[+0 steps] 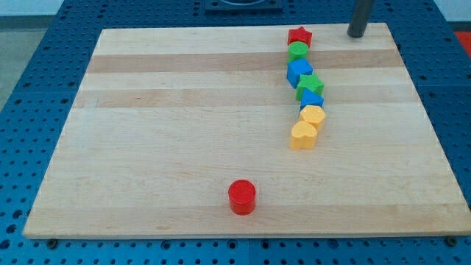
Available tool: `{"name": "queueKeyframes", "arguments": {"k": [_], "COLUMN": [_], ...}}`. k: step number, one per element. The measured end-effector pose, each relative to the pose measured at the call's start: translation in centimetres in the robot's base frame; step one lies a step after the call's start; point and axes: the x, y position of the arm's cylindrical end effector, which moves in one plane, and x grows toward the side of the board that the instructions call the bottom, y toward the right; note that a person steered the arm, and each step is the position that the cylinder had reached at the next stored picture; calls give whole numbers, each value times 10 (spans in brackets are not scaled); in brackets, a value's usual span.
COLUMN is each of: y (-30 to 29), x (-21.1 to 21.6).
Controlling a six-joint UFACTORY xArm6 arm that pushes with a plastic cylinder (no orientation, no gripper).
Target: Nudge red star and green circle a bit down
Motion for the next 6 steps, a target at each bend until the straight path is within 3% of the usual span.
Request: {"name": "queueKeyframes", "arguments": {"k": [2, 3, 4, 6], "y": [-81, -82, -46, -92], "x": [0, -4, -6, 8]}}
